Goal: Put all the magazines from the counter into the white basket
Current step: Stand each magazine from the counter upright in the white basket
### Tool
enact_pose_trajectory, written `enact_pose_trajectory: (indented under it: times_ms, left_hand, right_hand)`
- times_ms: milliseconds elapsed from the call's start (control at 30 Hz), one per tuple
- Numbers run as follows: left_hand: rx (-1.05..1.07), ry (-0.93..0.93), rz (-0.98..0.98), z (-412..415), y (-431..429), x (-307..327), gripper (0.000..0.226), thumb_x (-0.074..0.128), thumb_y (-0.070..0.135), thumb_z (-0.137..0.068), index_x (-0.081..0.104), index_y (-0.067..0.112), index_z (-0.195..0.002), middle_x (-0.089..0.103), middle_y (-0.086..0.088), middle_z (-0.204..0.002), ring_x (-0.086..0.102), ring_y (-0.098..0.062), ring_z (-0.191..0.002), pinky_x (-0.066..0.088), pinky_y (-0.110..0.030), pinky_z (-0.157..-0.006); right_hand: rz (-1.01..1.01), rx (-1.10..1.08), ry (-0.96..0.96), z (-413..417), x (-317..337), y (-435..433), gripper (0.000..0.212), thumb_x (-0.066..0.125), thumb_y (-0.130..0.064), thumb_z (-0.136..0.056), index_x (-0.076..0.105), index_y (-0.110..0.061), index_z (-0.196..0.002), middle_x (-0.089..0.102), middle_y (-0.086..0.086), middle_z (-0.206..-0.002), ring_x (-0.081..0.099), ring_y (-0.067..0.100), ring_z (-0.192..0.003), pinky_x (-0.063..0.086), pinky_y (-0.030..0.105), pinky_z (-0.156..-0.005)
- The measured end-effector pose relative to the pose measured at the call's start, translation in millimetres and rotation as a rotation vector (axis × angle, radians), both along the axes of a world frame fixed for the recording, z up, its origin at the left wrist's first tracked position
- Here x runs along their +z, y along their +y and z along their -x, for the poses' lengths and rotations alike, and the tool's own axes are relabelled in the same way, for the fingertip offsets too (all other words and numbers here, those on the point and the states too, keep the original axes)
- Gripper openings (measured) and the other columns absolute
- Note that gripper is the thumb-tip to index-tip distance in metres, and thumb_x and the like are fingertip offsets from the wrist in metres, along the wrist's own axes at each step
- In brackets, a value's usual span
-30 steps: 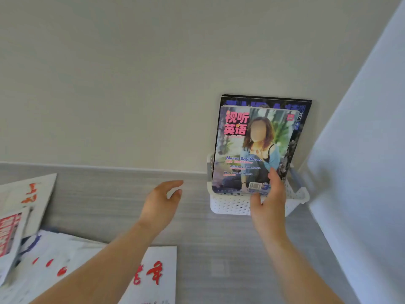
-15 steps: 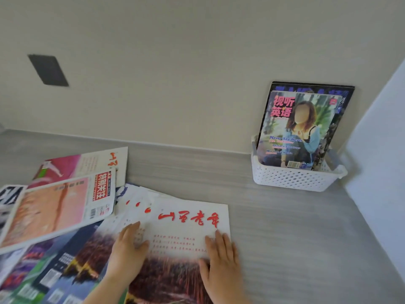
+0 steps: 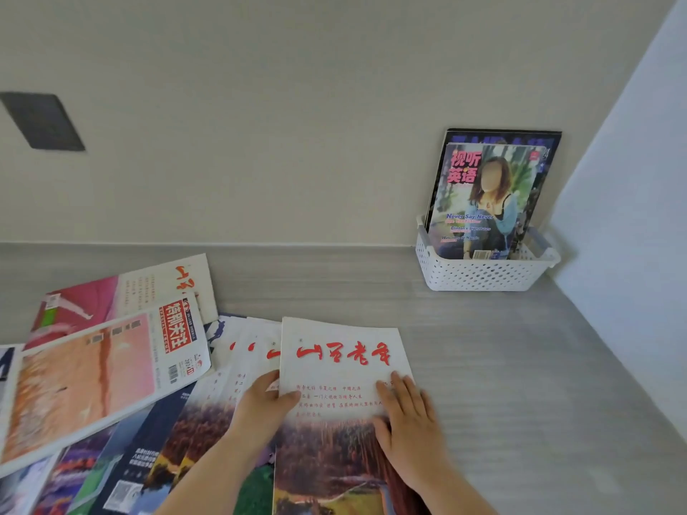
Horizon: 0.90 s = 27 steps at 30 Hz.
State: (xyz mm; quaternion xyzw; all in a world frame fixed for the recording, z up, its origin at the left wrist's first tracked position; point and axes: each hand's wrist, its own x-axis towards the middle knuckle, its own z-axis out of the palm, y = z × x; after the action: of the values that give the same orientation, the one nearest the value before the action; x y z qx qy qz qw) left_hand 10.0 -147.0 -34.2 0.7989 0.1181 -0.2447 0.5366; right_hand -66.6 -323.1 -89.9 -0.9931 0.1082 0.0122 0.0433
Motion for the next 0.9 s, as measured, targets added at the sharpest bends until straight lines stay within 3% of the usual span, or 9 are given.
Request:
enact_pose_trajectory:
  times_ms: [33,100,133,200,333,500,667,800,900]
  left_hand:
    - [-0.058,-0.008,-0.037,1,0,-1,0.041,0.05,0.003,-0.086,0.044,0.008,-0.126,0.056,-0.015,-0.129,0.06,-0.027,-0.102,0.048,-0.037,-0.088]
    - [-0.107,-0.045,-0.054,1,0,-4,0.039,0.045,0.001,-0.087,0.045,0.011,-0.125,0.057,-0.013,-0.127,0.061,-0.016,-0.082,0.047,-0.024,-0.068]
    - [-0.122,-0.072,-0.039,0,1,-5,0.039,0.044,0.0,-0.088,0.046,0.013,-0.124,0.059,-0.012,-0.126,0.058,-0.013,-0.072,0.044,-0.021,-0.061]
    - [-0.151,-0.131,0.003,-3,2,-3,0.037,0.043,0.0,-0.088,0.048,0.02,-0.119,0.063,-0.009,-0.12,0.05,-0.013,-0.062,0.039,-0.02,-0.055]
    - [-0.126,-0.233,0.102,-7,-6,14,0.034,0.044,-0.004,-0.087,0.052,0.022,-0.107,0.065,0.0,-0.092,0.057,-0.012,-0.07,0.042,-0.018,-0.064]
    - [0.03,-0.311,0.303,-15,-28,50,0.036,0.043,-0.008,-0.087,0.057,0.024,-0.095,0.067,0.004,-0.079,0.062,-0.014,-0.075,0.047,-0.027,-0.071]
    - [0.02,-0.485,0.238,-29,-67,79,0.032,0.043,0.0,-0.089,0.055,0.024,-0.106,0.065,-0.001,-0.094,0.061,-0.021,-0.088,0.045,-0.026,-0.075]
    - [0.063,-0.612,0.204,-47,-115,97,0.033,0.043,0.003,-0.09,0.051,0.021,-0.116,0.06,0.007,-0.093,0.055,0.001,-0.071,0.04,-0.005,-0.051]
    - [0.092,-0.703,0.249,-65,-151,113,0.035,0.045,-0.001,-0.088,0.051,0.015,-0.118,0.061,0.003,-0.098,0.058,-0.01,-0.081,0.043,-0.003,-0.049]
  right_hand:
    - [-0.037,-0.013,0.018,0,-1,1,0.05,0.074,-0.044,-0.062,0.068,-0.019,-0.105,0.068,0.009,-0.113,0.064,0.022,-0.105,-0.011,0.025,-0.11]
    - [-0.125,-0.058,0.018,-1,-5,0,0.061,0.054,-0.043,-0.082,0.037,-0.02,-0.136,0.033,0.014,-0.147,0.03,0.024,-0.137,-0.012,0.025,-0.111]
    - [-0.194,-0.075,-0.016,-4,-8,0,0.061,0.041,-0.043,-0.089,0.018,-0.023,-0.142,0.012,0.008,-0.155,0.011,0.021,-0.143,-0.008,0.027,-0.114]
    - [-0.381,-0.186,-0.059,-8,-9,-2,0.064,0.039,-0.041,-0.09,0.007,-0.025,-0.143,0.001,0.001,-0.156,0.002,0.018,-0.143,0.005,0.028,-0.116]
    - [-0.892,-0.464,-0.357,-18,8,-11,0.064,0.058,-0.015,-0.082,0.027,-0.01,-0.138,0.037,0.011,-0.141,0.037,0.02,-0.126,0.031,0.03,-0.107]
    - [-1.459,-0.584,-0.357,-33,47,-52,0.032,0.046,0.013,-0.081,0.055,0.0,-0.109,0.064,0.011,-0.092,0.057,0.018,-0.077,0.048,0.017,-0.061]
    - [-1.452,-0.417,-0.249,-41,98,-114,0.029,0.047,0.011,-0.081,0.059,-0.014,-0.076,0.067,-0.001,-0.07,0.061,0.014,-0.064,0.049,0.022,-0.052]
    - [-1.262,-0.35,-0.33,-59,135,-159,0.029,0.054,0.007,-0.079,0.057,-0.021,-0.072,0.064,-0.008,-0.073,0.06,0.009,-0.067,0.049,0.023,-0.055]
    - [-1.187,-0.302,-0.448,-74,159,-193,0.031,0.056,0.005,-0.079,0.056,-0.025,-0.069,0.064,-0.012,-0.071,0.06,0.003,-0.065,0.046,0.02,-0.056]
